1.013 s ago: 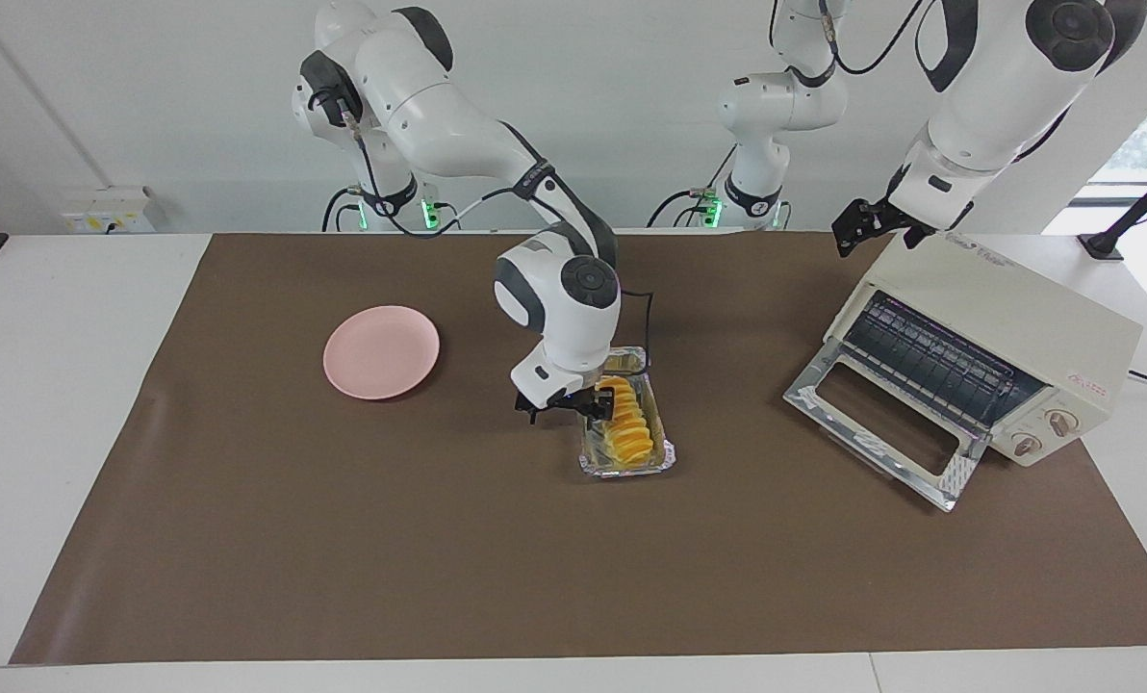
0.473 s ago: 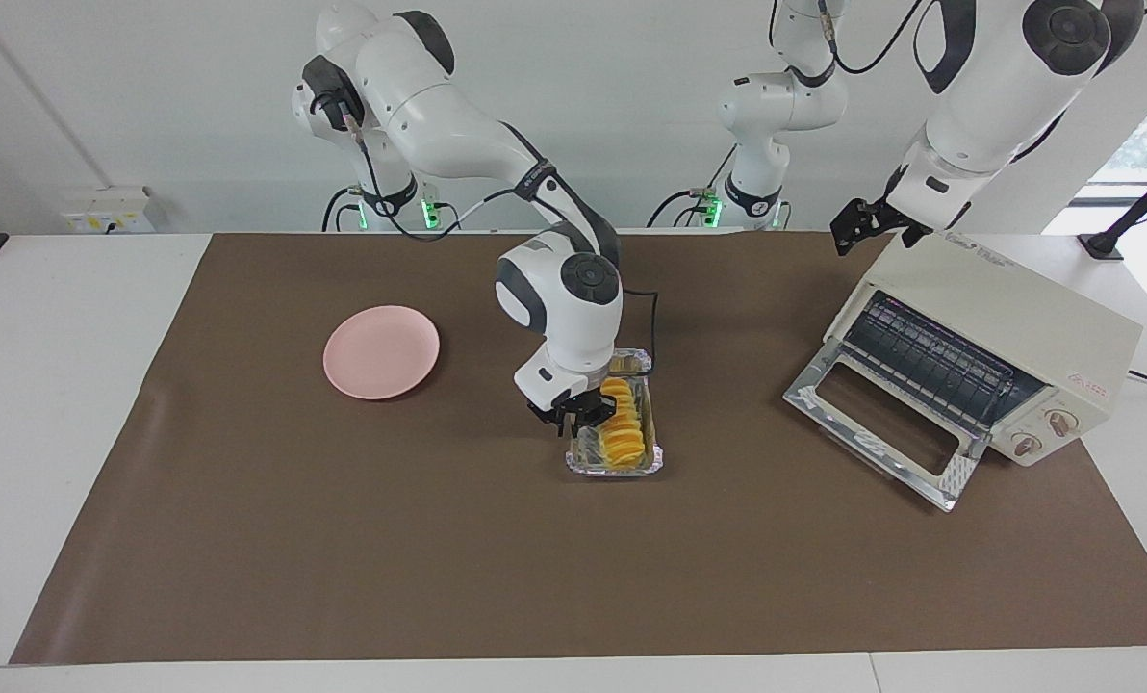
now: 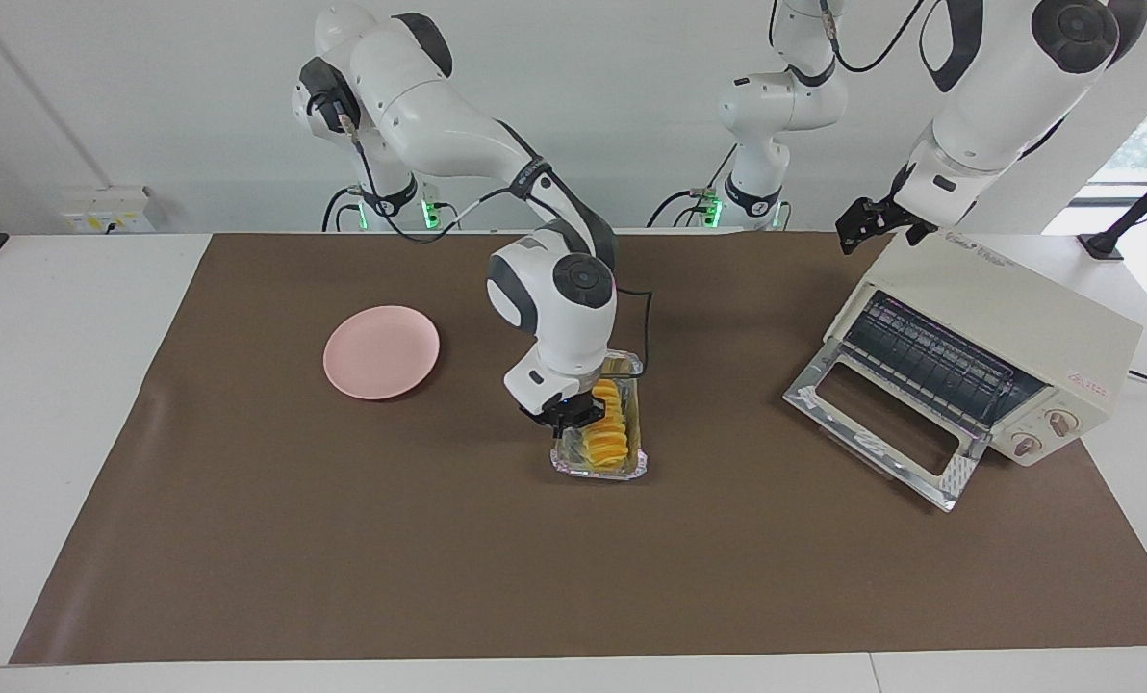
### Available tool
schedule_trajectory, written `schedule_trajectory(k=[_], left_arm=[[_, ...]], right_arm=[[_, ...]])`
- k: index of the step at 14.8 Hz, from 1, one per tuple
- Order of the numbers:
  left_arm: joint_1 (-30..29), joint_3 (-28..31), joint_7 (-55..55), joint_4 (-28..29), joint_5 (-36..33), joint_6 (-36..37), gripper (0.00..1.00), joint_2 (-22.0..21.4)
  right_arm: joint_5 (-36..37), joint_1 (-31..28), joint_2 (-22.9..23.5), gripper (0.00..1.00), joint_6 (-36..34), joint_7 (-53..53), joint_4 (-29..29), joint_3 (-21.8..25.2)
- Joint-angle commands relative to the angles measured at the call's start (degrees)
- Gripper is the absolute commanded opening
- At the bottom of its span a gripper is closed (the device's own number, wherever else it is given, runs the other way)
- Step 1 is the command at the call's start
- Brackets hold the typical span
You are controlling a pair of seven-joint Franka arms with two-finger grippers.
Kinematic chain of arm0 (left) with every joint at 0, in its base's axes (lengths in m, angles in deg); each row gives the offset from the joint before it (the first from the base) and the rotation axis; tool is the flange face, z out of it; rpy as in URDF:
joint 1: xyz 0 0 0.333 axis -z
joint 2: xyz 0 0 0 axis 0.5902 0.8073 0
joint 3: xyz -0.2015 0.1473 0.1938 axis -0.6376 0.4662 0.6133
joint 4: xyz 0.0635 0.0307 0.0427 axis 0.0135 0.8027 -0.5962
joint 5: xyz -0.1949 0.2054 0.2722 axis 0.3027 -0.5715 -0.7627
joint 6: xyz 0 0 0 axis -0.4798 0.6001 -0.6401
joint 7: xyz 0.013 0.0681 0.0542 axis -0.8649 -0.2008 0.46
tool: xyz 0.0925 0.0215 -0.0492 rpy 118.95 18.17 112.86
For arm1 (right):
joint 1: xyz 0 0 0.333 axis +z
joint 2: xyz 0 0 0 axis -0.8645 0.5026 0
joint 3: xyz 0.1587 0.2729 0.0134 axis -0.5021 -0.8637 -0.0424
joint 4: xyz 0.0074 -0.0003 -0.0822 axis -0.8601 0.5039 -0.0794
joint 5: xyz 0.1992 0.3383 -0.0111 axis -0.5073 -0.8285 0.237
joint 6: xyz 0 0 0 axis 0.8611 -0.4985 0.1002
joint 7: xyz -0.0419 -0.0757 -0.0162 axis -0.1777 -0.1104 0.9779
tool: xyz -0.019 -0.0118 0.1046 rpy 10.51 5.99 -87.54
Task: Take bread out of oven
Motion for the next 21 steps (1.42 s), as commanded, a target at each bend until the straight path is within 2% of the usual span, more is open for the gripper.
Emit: schedule_trajectory(k=[1,5,9,14,17,21], left_arm=[[-0.66,-0.10,-0.46,1.75,0.93,-0.44,1.00,-2.13],[-0.66,-0.10,-0.46,1.75,0.93,-0.44,1.00,-2.13],[-0.66,-0.10,-0.37,1.75,0.93,-0.44,1.00,-2.05],[-0.66,-0.10,-0.46,1.75,0.93,-0.44,1.00,-2.13],[-0.66,-0.10,-0.37,1.75,0.93,-0.44,1.00,-2.13],[-0.66,-0.10,-0.46,1.75,0.93,-0.44,1.00,-2.13]], right_arm=[[-5.42,-6.82,0.03,0.00,-5.74,-10.37,-6.31,-0.86],[-5.78,-14.91,0.12,0.00,-4.52,-22.60,-6.41,-0.78],[-6.14,-21.95,1.69,0.00,1.27,-32.46,-4.92,-0.77],[-6.14,-24.86,5.38,0.00,5.23,-35.28,-5.00,-0.77],[-6.05,-26.09,6.70,0.00,8.13,-42.03,-5.00,-0.51],[-6.14,-25.92,6.88,0.00,8.23,-41.96,-5.00,-0.42]])
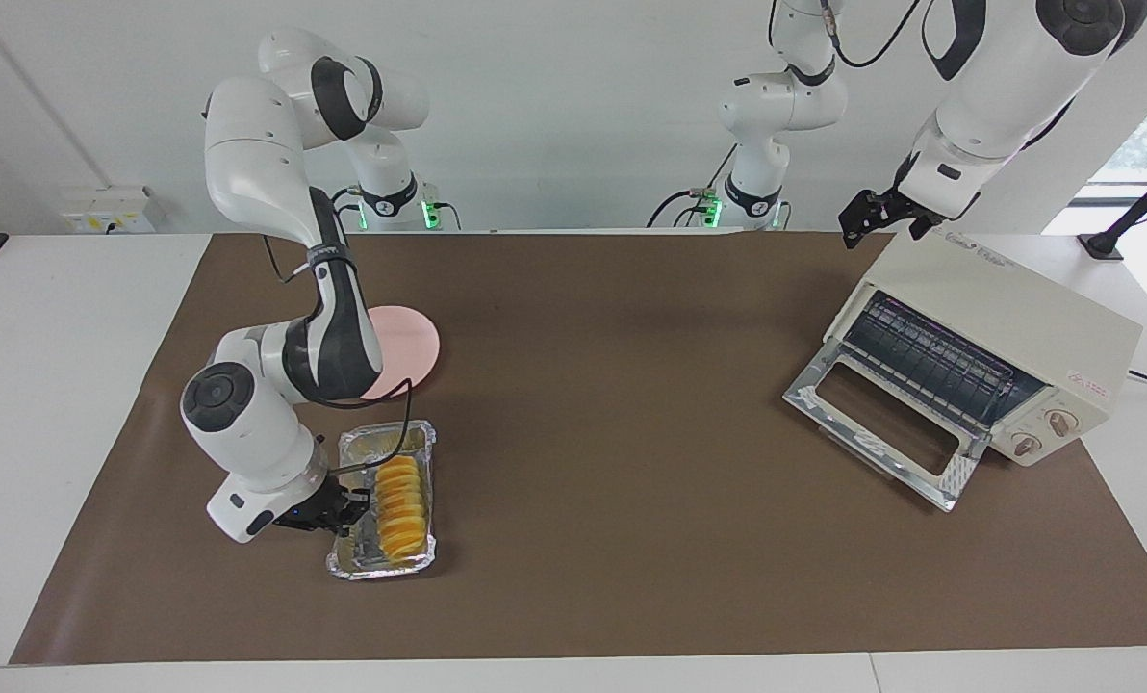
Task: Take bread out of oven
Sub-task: 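Grasp the bread slices in the foil tray with the right gripper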
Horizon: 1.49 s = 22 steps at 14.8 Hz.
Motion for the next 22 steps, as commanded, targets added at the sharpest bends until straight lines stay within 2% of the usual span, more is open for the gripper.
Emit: schedule_trajectory(k=[1,2,7,9,12,16,20,22], left_arm=[[-0.65,-0.10,-0.37,1.75,0.93,-0.44,1.00,-1.54],[-0.65,-0.10,-0.37,1.75,0.93,-0.44,1.00,-1.54],[-0.65,-0.10,-0.46,1.75,0.93,-0.44,1.00,-1.54],[-0.65,-0.10,-0.37,1.75,0.93,-0.44,1.00,-1.54],[-0.65,-0.10,-0.46,1.75,0.93,-0.44,1.00,-1.54],[-0.65,-0.10,-0.37,1.75,0.93,-0.44,1.00,-1.54],[-0.65,-0.10,-0.46,1.75,0.93,-0.44,1.00,-1.54],[-0.65,-0.10,-0.46,1.75,0.93,-0.44,1.00,-1.54]], right_arm=[[-0.60,-0.37,-0.08,0.24,0.07,-1.32,0.03,-0.46],[-0.60,-0.37,-0.70,0.99,-0.37,-1.32,0.03,-0.46],[0.81,0.24,-5.53,1.00,-10.11,-1.41,-0.06,-0.37],[1.68,3.22,-5.71,1.00,-11.36,-0.45,-0.15,-0.20],[4.49,5.08,-5.71,1.00,-9.52,4.99,0.81,-0.02],[6.17,5.52,-7.55,1.00,-0.83,5.88,10.20,0.15],[8.10,6.31,-7.38,1.00,2.52,9.40,12.15,0.07],[8.02,6.05,-7.12,1.00,6.38,9.66,14.08,0.16]])
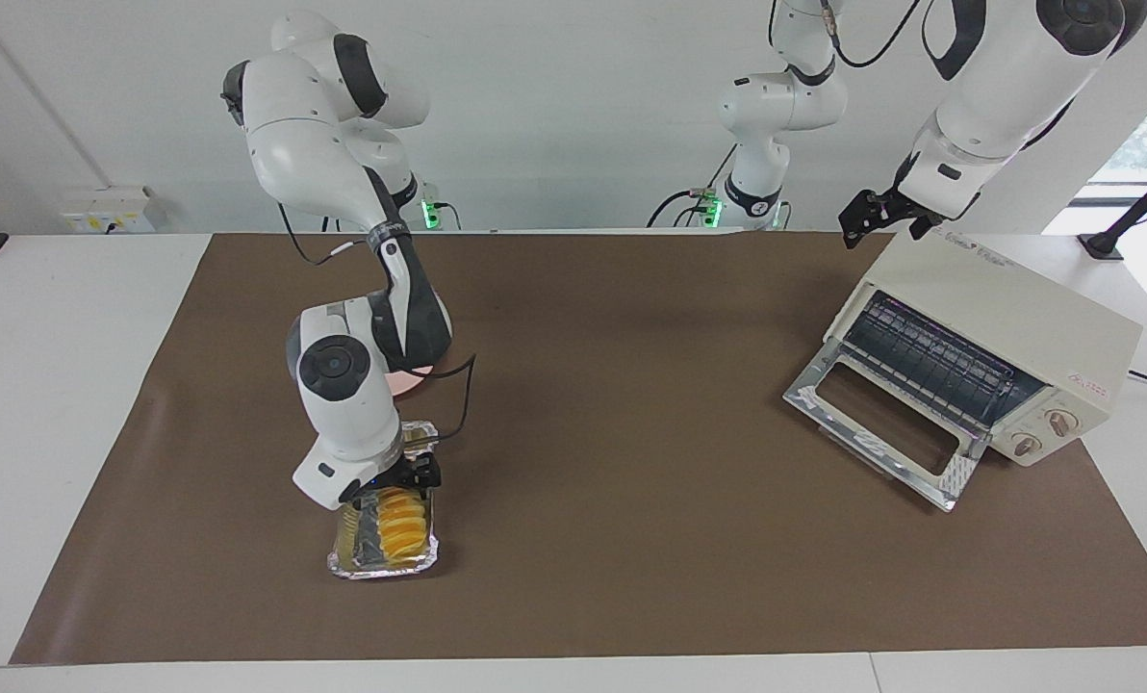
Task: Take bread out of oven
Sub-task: 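Grasp the bread slices in the foil tray with the right gripper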
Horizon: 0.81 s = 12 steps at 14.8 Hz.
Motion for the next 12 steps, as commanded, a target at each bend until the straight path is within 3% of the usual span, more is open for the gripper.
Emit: schedule_trajectory(k=[1,2,3,4,5,6,12], left_arm=[[-0.65,-0.10,-0.46,1.75,0.93,-0.44,1.00,-1.54],[-0.65,-0.10,-0.46,1.75,0.93,-0.44,1.00,-1.54],[-0.65,-0.10,-0.46,1.75,0.93,-0.44,1.00,-1.54],[-0.65,-0.10,-0.46,1.75,0.93,-0.44,1.00,-1.54],[-0.65,-0.10,-0.37,1.75,0.93,-0.44,1.00,-1.54],[-0.65,-0.10,-0.46,1.75,0.93,-0.44,1.00,-1.54],[-0.65,-0.10,-0.37,1.75,0.93,-0.44,1.00,-1.54]], right_arm=[[1.18,-0.76,-1.70,1.00,4.39,1.85,4.64,0.05],[1.18,-0.93,-1.70,1.00,4.57,1.85,4.65,0.05],[1.18,-0.85,-1.70,0.87,4.66,1.85,4.65,0.05],[1.09,-0.93,-1.70,0.57,4.57,1.94,4.56,0.05],[1.01,-0.93,-1.70,0.13,4.48,1.85,4.56,0.05],[0.83,-1.02,-1.70,0.00,4.13,1.85,4.38,-0.04],[0.04,-1.29,-1.87,0.00,0.45,1.77,1.58,-0.04]])
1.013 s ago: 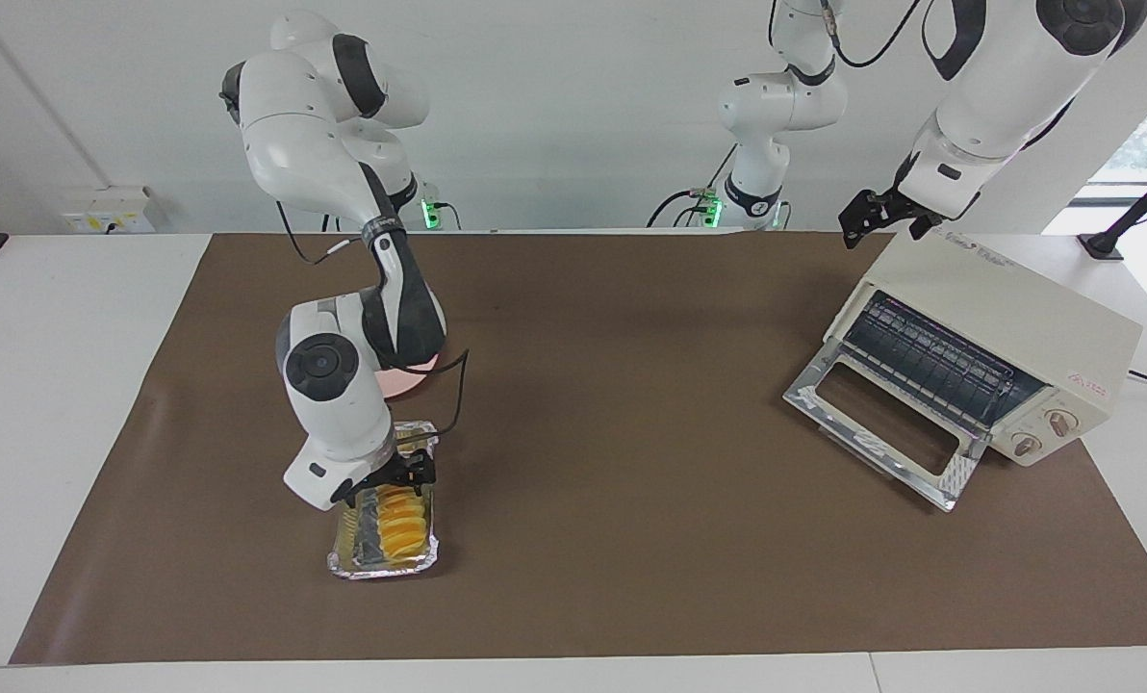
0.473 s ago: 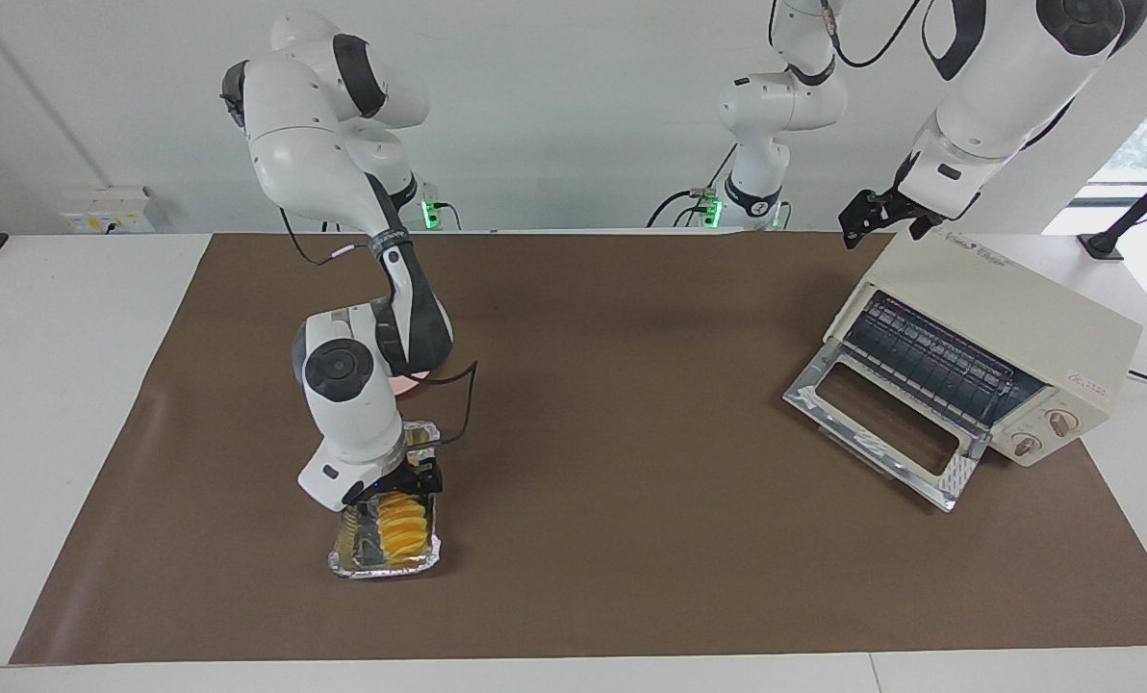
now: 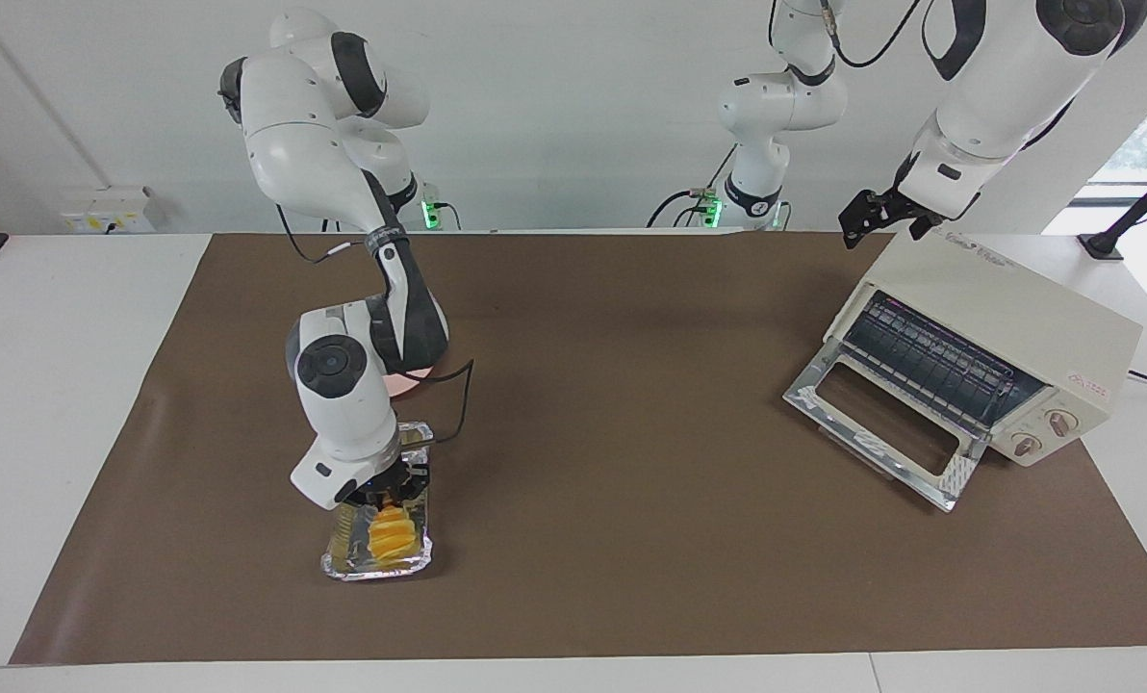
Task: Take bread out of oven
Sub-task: 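Grasp the bread slices in the foil tray with the right gripper, then carry the bread slices onto the pink plate with the right gripper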
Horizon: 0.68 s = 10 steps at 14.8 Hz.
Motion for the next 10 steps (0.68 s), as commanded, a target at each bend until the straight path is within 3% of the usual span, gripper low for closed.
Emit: schedule_trajectory(k=[1,5,10], left_arm=[[-0.65,-0.10,-0.46,1.75,0.93,-0.44,1.00,-1.54],[-0.65,-0.10,-0.37,1.75,0.93,-0.44,1.00,-1.54],[-0.65,-0.10,-0.37,1.75,0.93,-0.44,1.00,-1.54]], right_arm=[[0.17,-0.60,-0.99,0.00,-3.84,0.96,-1.08,-0.55],[0.43,-0.60,-1.78,0.00,-14.04,0.35,-6.61,-0.90],[-3.08,0.37,-13.53,0.00,-22.22,0.78,-0.76,-1.08]])
